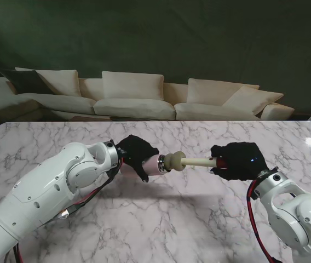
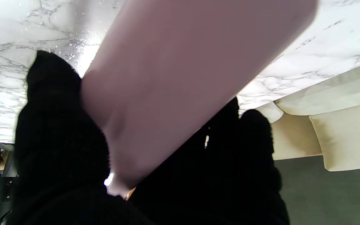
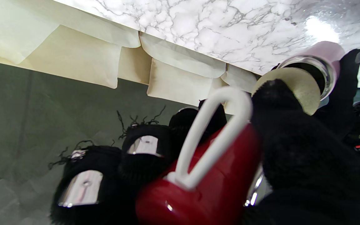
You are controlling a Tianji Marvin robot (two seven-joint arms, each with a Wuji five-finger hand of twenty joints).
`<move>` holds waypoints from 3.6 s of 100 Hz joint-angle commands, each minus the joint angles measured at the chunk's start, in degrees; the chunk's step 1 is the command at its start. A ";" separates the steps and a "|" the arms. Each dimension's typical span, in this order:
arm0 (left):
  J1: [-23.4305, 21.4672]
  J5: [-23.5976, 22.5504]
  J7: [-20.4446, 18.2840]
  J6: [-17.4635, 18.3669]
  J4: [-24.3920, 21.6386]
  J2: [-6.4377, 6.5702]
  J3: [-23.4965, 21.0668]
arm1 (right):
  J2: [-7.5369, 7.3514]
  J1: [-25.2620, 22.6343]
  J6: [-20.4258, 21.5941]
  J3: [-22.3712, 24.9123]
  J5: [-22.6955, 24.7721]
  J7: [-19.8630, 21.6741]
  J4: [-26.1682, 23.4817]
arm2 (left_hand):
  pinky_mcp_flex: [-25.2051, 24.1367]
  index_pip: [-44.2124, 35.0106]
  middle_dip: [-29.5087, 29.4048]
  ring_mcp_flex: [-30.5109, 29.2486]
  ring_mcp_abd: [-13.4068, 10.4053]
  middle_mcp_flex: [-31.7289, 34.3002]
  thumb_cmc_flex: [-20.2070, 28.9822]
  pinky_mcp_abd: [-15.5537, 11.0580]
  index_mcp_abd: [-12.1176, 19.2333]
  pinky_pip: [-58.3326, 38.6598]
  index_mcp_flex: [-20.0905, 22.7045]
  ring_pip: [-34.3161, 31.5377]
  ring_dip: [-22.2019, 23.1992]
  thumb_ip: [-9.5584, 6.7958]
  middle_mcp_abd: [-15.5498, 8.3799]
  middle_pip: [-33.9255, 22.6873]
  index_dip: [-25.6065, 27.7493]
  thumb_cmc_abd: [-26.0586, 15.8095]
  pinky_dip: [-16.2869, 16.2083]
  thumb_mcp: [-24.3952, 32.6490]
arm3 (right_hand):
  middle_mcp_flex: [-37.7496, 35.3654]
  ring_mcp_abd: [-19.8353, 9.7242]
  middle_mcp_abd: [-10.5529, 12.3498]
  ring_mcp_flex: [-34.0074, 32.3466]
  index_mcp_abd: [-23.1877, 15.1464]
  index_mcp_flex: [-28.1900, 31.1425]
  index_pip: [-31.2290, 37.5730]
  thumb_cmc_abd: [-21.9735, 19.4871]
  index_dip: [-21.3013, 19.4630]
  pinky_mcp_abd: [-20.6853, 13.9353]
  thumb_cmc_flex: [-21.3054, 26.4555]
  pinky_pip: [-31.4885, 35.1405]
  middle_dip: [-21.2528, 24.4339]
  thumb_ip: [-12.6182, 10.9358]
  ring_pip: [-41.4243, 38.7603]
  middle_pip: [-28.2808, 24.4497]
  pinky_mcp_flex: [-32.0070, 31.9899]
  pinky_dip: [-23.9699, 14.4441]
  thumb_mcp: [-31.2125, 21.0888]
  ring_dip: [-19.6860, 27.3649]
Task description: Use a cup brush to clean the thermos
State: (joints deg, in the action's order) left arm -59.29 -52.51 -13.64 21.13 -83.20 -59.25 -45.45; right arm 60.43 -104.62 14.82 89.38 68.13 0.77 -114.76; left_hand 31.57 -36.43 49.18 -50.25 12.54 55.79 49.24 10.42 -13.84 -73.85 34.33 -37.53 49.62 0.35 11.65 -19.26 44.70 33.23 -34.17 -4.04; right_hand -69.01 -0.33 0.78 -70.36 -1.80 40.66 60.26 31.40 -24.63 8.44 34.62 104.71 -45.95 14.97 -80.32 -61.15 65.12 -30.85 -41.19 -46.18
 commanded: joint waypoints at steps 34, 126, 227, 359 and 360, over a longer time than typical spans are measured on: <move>-0.82 -0.69 0.07 1.02 -0.90 0.10 -1.46 | 0.36 -2.79 -0.40 3.80 0.14 -2.64 -1.65 | 1.46 -10.89 2.33 -2.65 0.30 4.63 13.95 -3.47 13.30 -1.97 5.33 -3.24 0.81 -4.81 -4.52 -7.66 2.53 -11.79 -1.16 32.86 | -3.35 -10.82 0.87 -5.41 -6.35 2.75 3.71 -10.23 -0.92 -1.22 12.39 10.44 -0.44 -1.16 -13.47 -3.98 2.73 -0.88 -12.51 -1.51; -4.04 -2.35 0.70 0.98 -4.13 0.19 -5.88 | 0.37 -5.88 -9.35 4.50 5.12 -9.10 7.14 | 1.15 -10.69 2.35 -2.39 0.48 4.38 14.11 -3.26 13.09 -1.83 5.15 -3.19 0.89 -5.06 -4.42 -7.62 2.60 -12.04 -1.01 32.68 | -1.97 -5.11 -0.46 -5.24 -5.60 2.13 2.05 -10.64 2.95 4.24 12.79 4.60 2.79 -1.53 -7.39 0.98 1.60 1.08 -10.78 1.38; -5.19 -2.56 2.19 1.22 -4.70 0.03 -6.77 | -1.86 2.01 -22.47 -10.46 14.52 1.89 20.96 | 1.07 -10.54 2.36 -2.31 0.47 4.33 14.11 -3.18 13.16 -1.81 5.20 -3.13 0.89 -5.18 -4.43 -7.60 2.81 -12.12 -1.07 32.55 | 11.45 3.63 -1.28 1.21 -4.63 -7.60 -8.07 -9.83 10.74 9.51 -3.90 -15.40 13.94 -3.02 27.96 13.21 -18.87 1.78 -5.76 11.99; -4.90 -2.32 0.96 1.45 -5.10 0.17 -6.68 | -2.07 10.36 -11.07 -4.70 15.29 1.82 15.86 | 0.90 -10.39 2.38 -2.23 0.52 4.30 14.15 -3.07 13.12 -1.87 5.20 -3.17 0.95 -5.29 -4.42 -7.59 2.90 -12.20 -1.18 32.45 | 46.23 7.40 -6.73 36.26 -1.79 -20.80 -25.33 -10.75 1.63 11.11 -21.90 -39.65 26.14 -9.48 58.38 23.96 -49.77 2.03 5.35 25.05; -4.92 -2.33 0.97 1.45 -5.11 0.17 -6.69 | -2.11 10.70 -10.95 -4.84 15.27 2.06 16.06 | 0.90 -10.39 2.38 -2.22 0.53 4.30 14.14 -3.07 13.12 -1.87 5.20 -3.17 0.95 -5.29 -4.42 -7.59 2.90 -12.20 -1.18 32.45 | 46.41 7.38 -6.77 36.36 -1.76 -20.86 -25.33 -10.74 1.61 11.12 -21.91 -39.69 26.17 -9.49 58.42 23.99 -49.80 2.04 5.33 25.08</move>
State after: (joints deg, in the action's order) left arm -64.54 -54.88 -11.90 22.33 -87.94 -59.04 -52.15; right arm 58.80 -96.81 3.17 85.18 83.20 1.45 -100.09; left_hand 31.69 -36.46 49.19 -50.26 12.54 55.79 49.24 10.39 -13.84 -73.85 34.36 -37.54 49.62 0.38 11.65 -19.28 44.77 33.23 -34.18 -4.04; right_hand -24.83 6.80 -4.99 -35.95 -3.70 22.02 35.56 19.61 -22.49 17.87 14.41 66.17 -20.17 7.20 -23.00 -37.94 16.53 -29.21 -35.98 -22.03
